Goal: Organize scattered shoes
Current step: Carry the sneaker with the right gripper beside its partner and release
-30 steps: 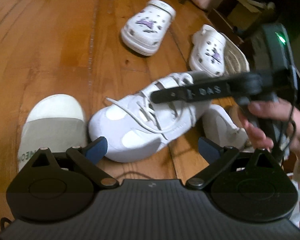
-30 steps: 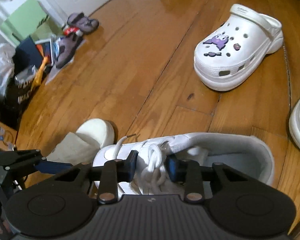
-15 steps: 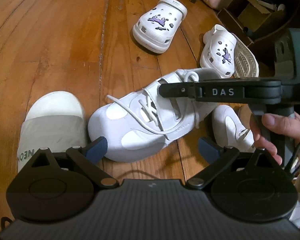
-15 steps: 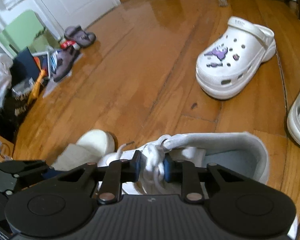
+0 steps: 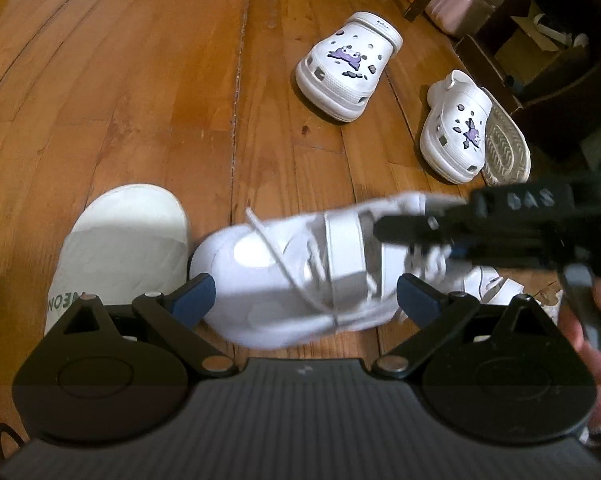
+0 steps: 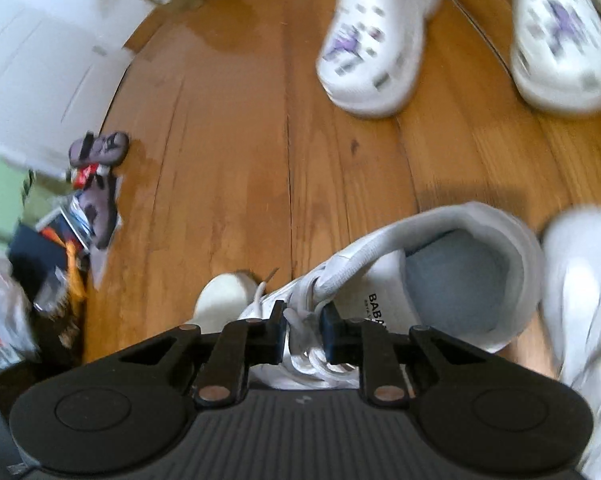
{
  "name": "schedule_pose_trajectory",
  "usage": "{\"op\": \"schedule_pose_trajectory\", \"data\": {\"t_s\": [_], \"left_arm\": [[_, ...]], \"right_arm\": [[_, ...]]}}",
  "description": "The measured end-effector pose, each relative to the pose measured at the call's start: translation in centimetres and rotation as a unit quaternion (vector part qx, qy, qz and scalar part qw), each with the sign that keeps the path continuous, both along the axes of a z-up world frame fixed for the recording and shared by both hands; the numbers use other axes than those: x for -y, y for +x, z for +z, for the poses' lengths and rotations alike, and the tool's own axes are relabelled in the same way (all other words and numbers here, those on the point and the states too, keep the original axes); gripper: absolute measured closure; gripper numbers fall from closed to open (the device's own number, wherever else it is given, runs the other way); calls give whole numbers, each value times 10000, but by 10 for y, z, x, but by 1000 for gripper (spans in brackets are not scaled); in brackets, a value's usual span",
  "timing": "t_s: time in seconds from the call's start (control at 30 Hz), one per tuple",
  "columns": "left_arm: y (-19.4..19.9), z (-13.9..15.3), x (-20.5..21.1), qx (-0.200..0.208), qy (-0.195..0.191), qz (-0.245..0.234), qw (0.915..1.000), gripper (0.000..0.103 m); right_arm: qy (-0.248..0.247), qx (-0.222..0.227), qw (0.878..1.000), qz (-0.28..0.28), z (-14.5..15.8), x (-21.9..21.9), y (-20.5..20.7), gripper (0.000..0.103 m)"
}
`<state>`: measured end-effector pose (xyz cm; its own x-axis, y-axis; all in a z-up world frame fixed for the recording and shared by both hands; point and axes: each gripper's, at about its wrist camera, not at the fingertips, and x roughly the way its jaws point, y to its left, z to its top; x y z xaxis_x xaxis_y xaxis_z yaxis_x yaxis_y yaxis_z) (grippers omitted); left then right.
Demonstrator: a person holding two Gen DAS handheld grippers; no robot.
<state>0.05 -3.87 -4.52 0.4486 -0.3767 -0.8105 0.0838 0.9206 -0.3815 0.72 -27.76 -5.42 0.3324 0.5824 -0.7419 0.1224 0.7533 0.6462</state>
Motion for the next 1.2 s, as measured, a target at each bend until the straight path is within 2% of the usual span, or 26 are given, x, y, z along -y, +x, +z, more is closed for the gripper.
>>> {"op": "schedule_pose_trajectory", "data": {"t_s": [0.1,0.17,0.27,0.3,0.37,0.4,0.47,0.5,0.53,0.57,0.6,0.63,0.67,0.7,0.73,0.77,0.87,0.93,1.0,1.03,1.1,1.13,1.17,1.2], "left_arm": [[-3,7,4,173,156,-131,9996,4],[-4,10,8,227,263,-211,9992,4],[-5,9,13,190,312,-303,9989,4],[-5,9,14,170,321,-317,9988,4],[-5,7,15,133,347,-329,9988,4],[-4,6,15,111,357,-326,9988,4],[-4,5,14,66,361,-285,9989,4],[-4,4,13,43,363,-265,9990,4],[-4,4,12,21,365,-245,9990,4],[-4,3,12,-2,366,-224,9991,4],[-3,2,11,-24,368,-204,9991,4],[-3,1,10,-56,369,-168,9992,4],[-2,0,8,-101,370,-110,9992,4],[-1,-1,6,-147,362,-52,9992,4],[0,-3,5,-189,347,-15,9992,4],[0,-4,5,-220,338,-8,9992,4],[2,-9,4,-314,323,23,9990,4],[2,-11,5,-345,322,31,9989,4],[3,-12,5,-359,319,29,9988,4],[3,-12,6,-360,313,19,9989,4],[3,-12,6,-366,305,7,9989,4],[3,-12,6,-366,306,0,9989,4],[3,-12,6,-358,307,-12,9989,4],[3,-12,7,-350,308,-24,9989,4]], "right_arm": [[253,-165,9989,-367,-4,14,-10,89],[417,-242,9970,-600,-6,22,-18,93],[790,-339,9895,-1160,-3,40,-32,93],[809,-323,9893,-1169,1,43,-34,93],[469,-60,9931,-1074,12,43,-36,92],[126,321,9958,-853,23,41,-37,91],[-403,913,9931,-623,40,39,-42,78],[-950,1277,9869,-267,51,33,-45,57],[-1228,1472,9814,-72,55,30,-46,27],[-1863,1883,9632,469,59,21,-49,16],[-2487,2131,9404,916,56,12,-50,12],[-3102,2340,9117,1338,52,5,-50,14],[-3732,2337,8835,1599,43,-1,-49,17],[-4130,2237,8633,1845,32,-4,-46,20],[-4180,2152,8577,2080,23,-4,-44,22],[-4138,2145,8584,2142,21,-4,-44,23],[-3701,2158,8687,2487,8,-8,-42,27],[-3595,2277,8627,2731,2,-15,-42,27],[-3694,2459,8376,3187,-6,-31,-39,27],[-3749,2480,8291,3325,-8,-37,-39,30],[-4037,2652,7939,3694,-20,-50,-31,30],[-4046,2688,7893,3755,-21,-52,-29,31],[-3946,2699,7933,3769,-22,-50,-24,33],[-3713,2487,8177,3628,-22,-44,-19,45]]}}
